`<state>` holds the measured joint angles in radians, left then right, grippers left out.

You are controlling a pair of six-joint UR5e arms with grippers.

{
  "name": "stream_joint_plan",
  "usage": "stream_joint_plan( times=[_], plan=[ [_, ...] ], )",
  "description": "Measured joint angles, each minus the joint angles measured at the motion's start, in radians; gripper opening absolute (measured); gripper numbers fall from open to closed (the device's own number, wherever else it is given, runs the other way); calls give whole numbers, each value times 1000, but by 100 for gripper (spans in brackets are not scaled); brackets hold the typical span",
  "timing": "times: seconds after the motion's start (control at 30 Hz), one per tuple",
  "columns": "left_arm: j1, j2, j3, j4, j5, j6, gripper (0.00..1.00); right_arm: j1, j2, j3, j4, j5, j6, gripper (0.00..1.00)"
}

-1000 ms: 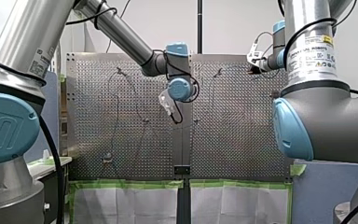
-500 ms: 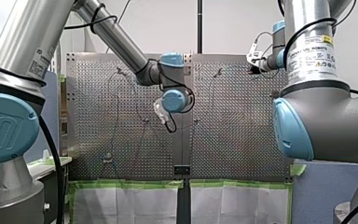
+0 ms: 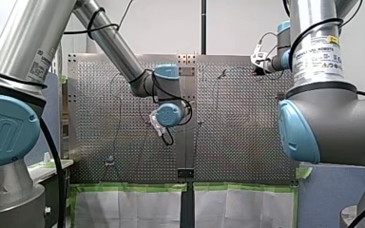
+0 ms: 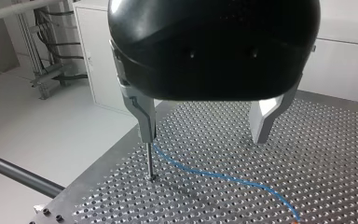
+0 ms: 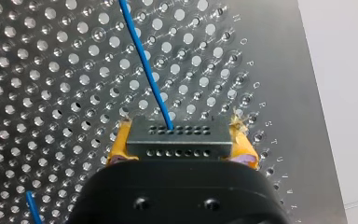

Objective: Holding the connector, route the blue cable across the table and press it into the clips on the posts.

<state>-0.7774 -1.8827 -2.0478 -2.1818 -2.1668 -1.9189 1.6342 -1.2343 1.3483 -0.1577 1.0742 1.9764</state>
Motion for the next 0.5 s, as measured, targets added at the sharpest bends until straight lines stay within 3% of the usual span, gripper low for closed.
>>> stream_joint_plan(
  times=[0.5],
  plan=[
    [0,0,-136,136,0,0,100,0,0,0,2,5,0,0]
  ],
)
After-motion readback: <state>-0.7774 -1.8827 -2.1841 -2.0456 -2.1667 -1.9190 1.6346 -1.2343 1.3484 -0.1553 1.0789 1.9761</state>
